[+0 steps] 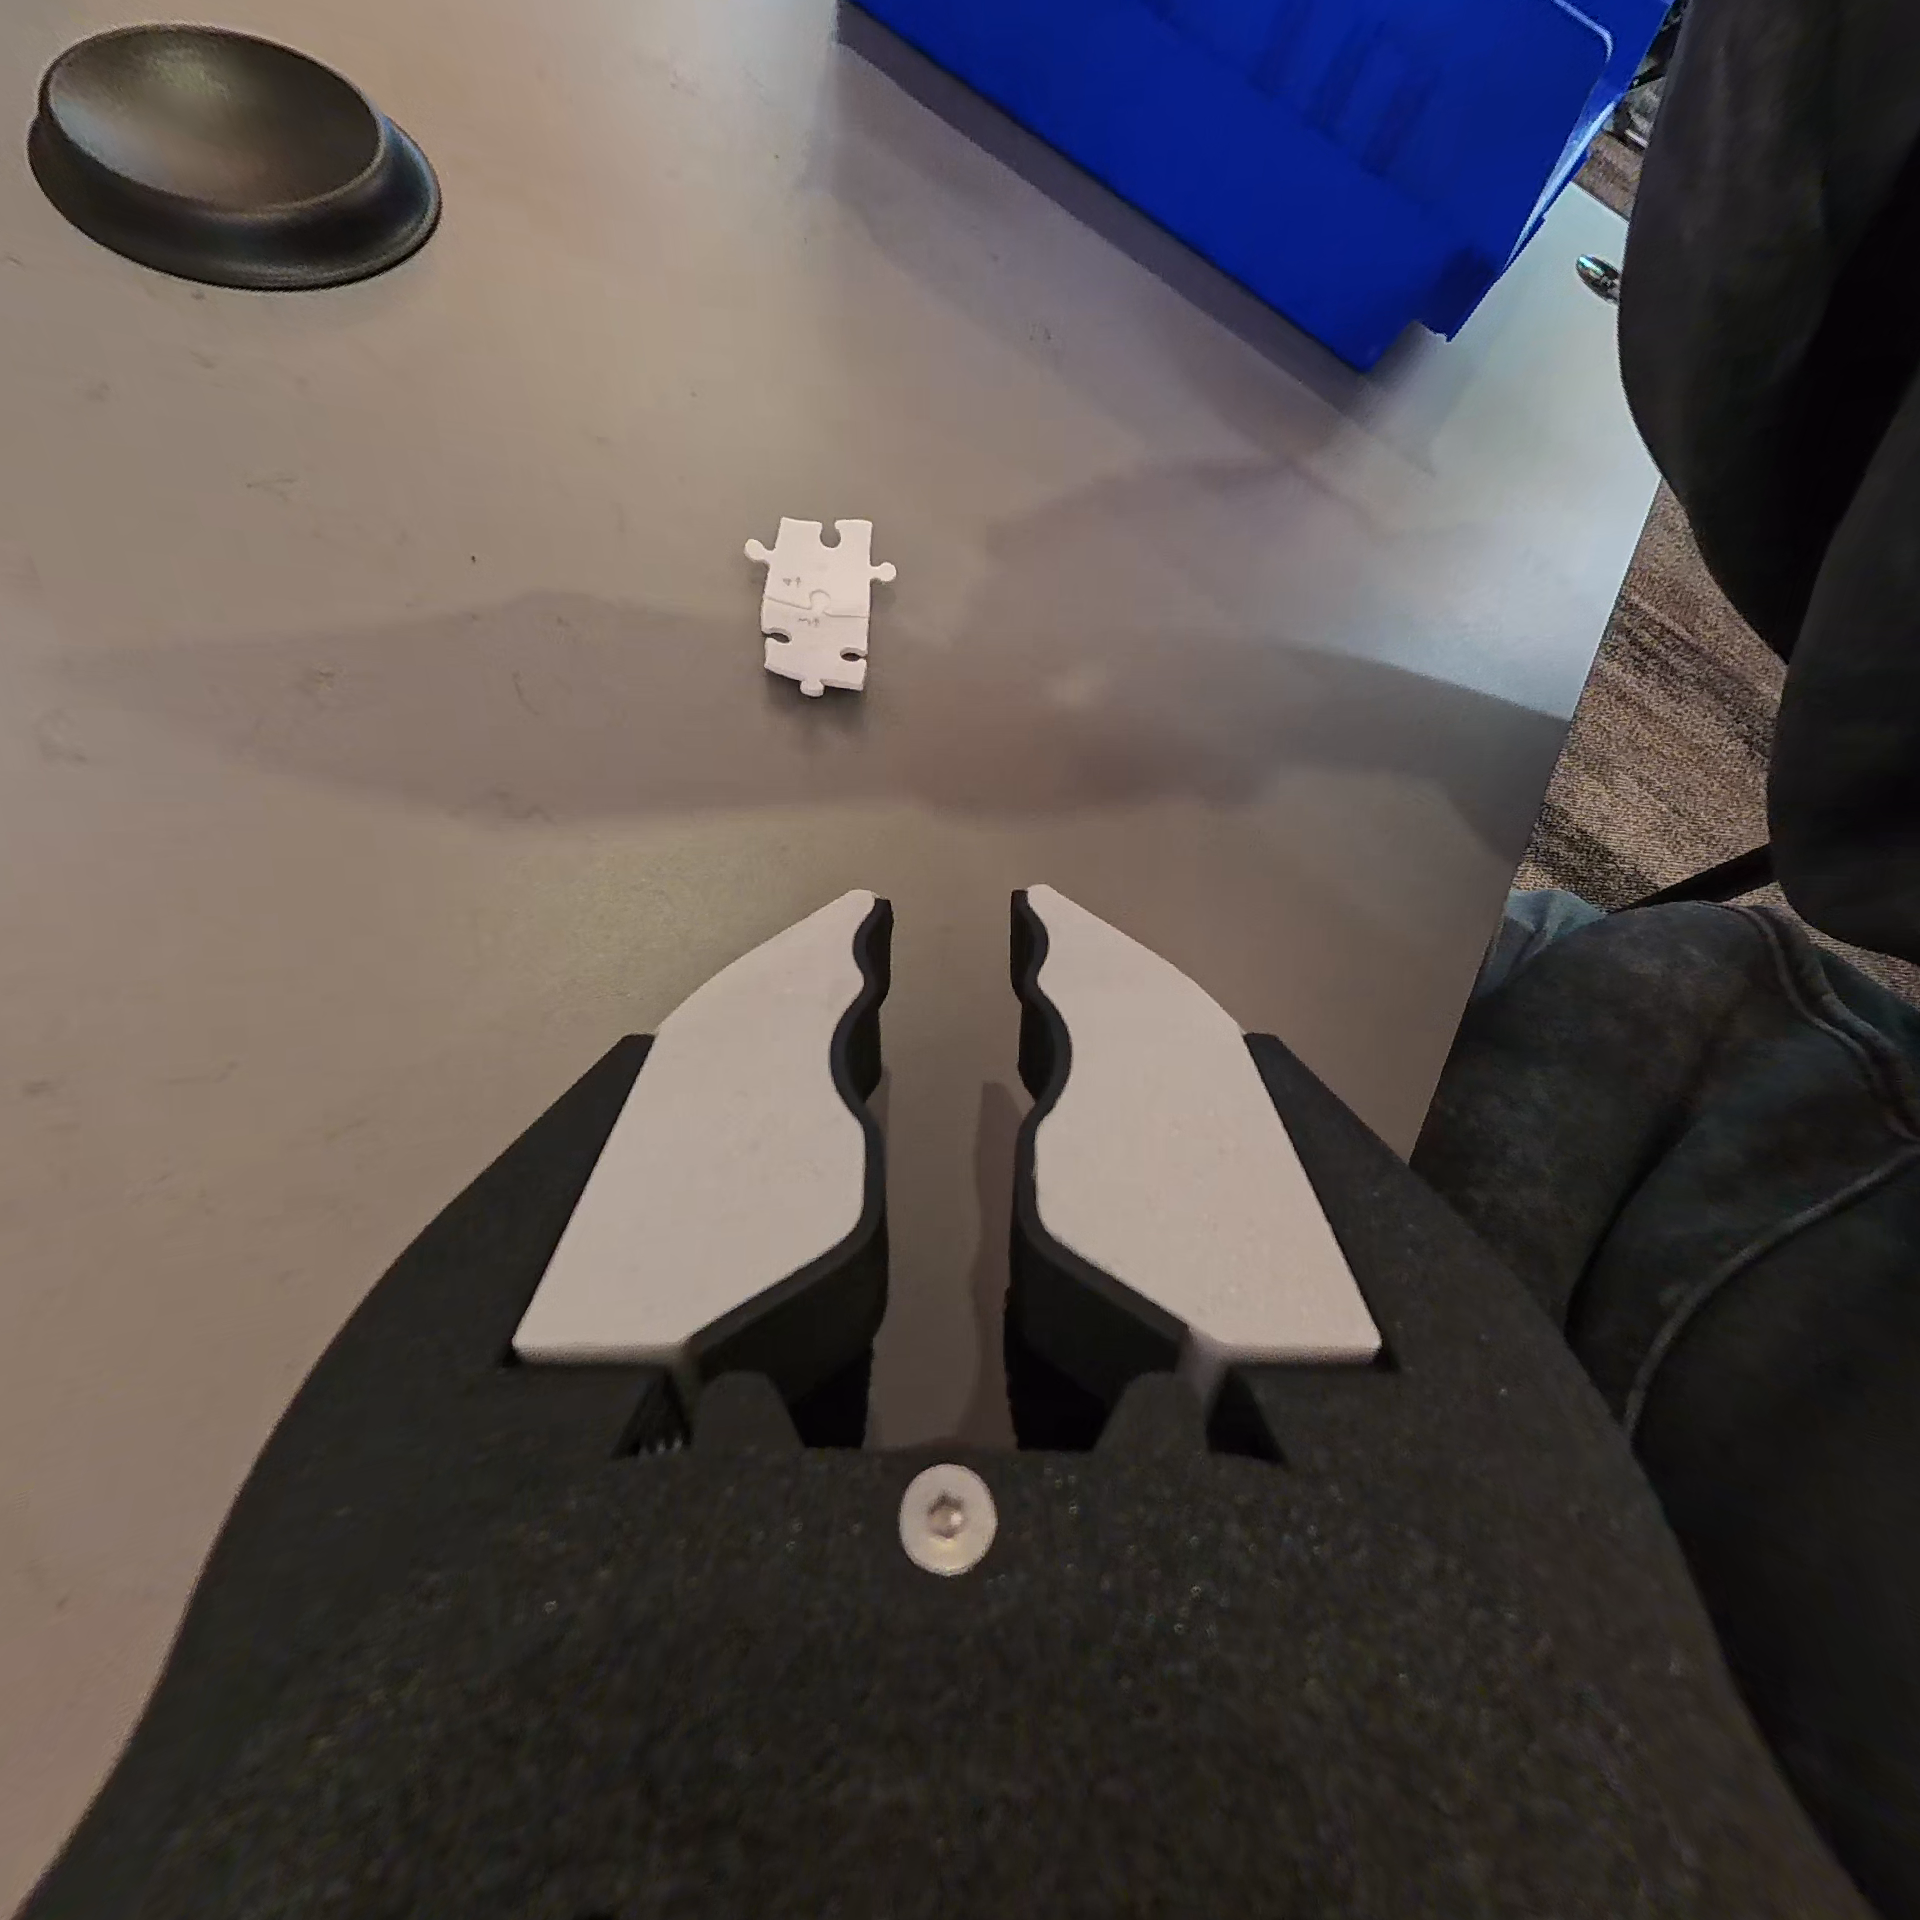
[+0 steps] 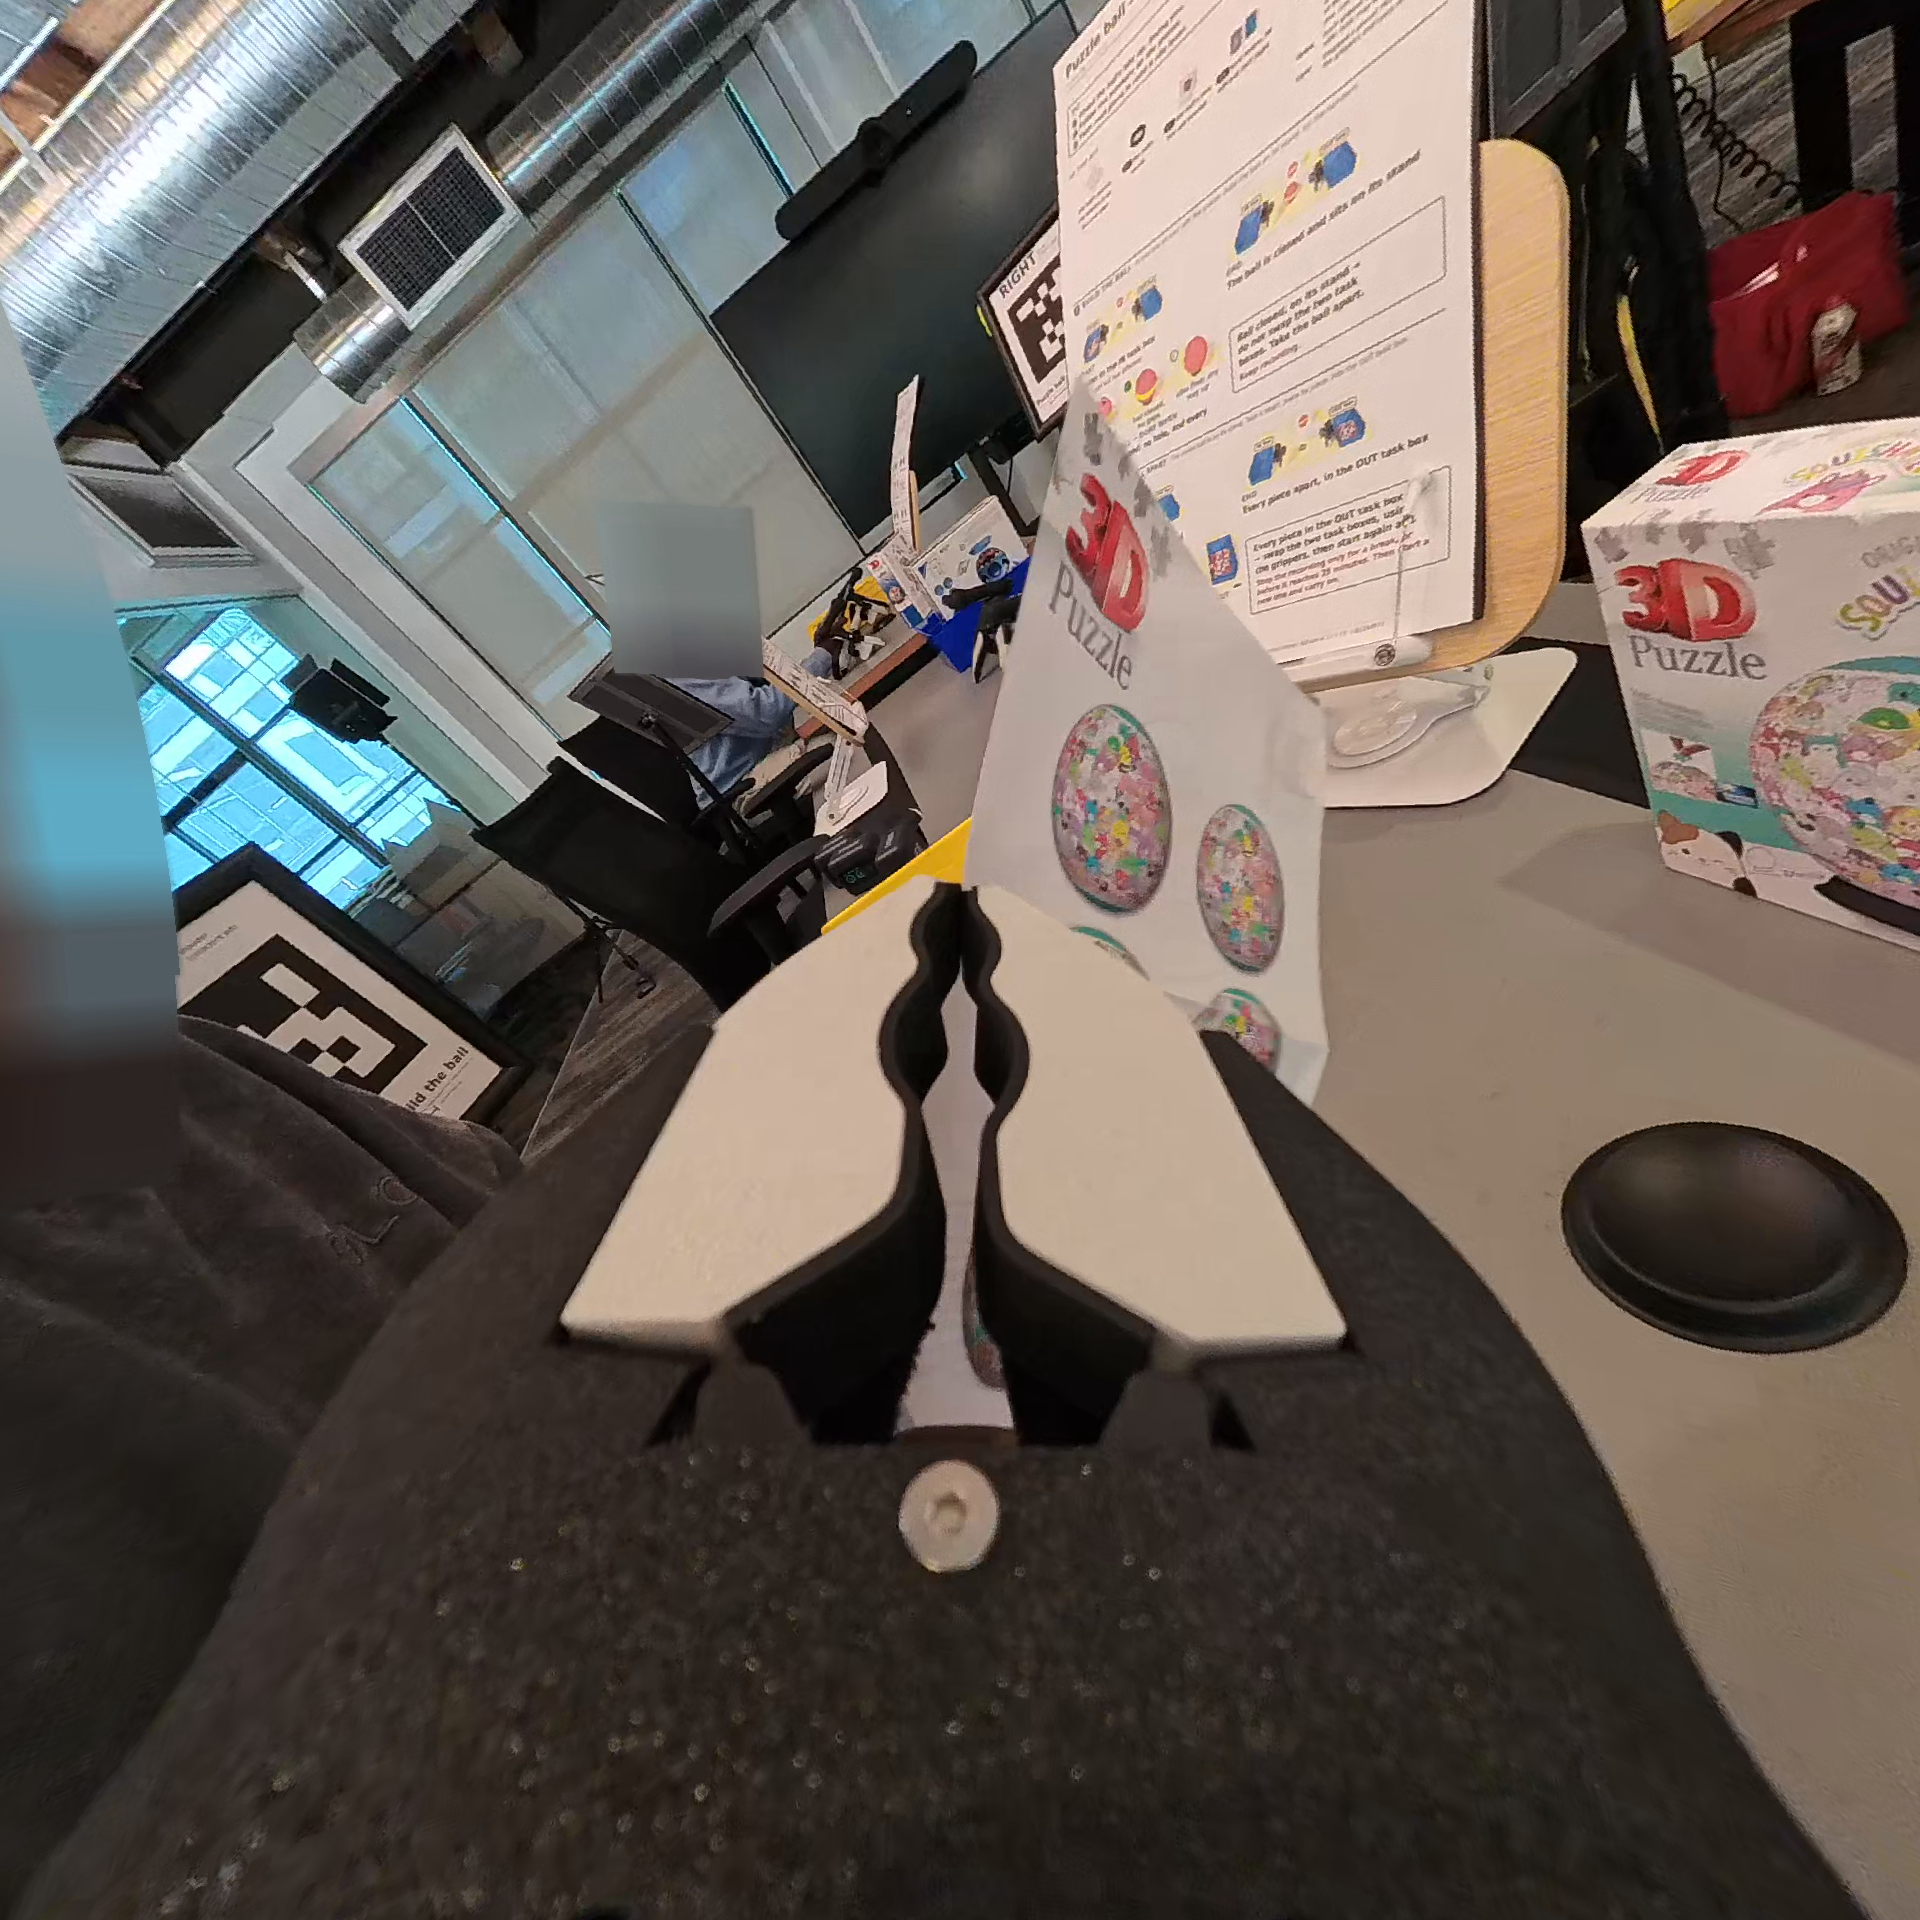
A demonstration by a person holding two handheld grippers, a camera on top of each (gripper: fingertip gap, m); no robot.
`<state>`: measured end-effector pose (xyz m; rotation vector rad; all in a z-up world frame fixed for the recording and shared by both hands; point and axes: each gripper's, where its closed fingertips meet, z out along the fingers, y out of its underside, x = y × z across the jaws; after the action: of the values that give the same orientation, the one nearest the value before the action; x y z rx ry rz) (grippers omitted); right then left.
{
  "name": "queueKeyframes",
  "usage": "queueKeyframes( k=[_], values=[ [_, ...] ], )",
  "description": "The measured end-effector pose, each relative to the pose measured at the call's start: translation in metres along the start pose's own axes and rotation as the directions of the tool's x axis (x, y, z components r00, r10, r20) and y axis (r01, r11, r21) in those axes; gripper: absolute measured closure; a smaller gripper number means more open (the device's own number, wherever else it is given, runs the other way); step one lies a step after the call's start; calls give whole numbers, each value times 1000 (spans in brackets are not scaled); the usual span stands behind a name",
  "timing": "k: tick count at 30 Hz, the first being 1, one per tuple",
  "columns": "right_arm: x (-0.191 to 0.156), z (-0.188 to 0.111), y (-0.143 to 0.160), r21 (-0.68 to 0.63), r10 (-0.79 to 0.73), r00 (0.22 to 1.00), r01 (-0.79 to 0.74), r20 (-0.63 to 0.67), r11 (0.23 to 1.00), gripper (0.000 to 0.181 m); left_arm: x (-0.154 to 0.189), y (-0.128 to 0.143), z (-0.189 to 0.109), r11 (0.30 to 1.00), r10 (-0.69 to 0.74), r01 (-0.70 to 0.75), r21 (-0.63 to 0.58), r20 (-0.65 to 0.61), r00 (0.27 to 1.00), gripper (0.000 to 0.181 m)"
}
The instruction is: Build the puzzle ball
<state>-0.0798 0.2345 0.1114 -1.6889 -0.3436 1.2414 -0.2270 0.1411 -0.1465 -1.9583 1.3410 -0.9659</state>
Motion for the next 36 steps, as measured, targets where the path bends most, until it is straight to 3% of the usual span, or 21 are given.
queueKeyframes(
  k=[36],
  values=[
    [7,-5,4,-2,25,1000,-25,-14,1000,181,0,2,1,1000,6,-6,-11,3,1000,160]
  ],
)
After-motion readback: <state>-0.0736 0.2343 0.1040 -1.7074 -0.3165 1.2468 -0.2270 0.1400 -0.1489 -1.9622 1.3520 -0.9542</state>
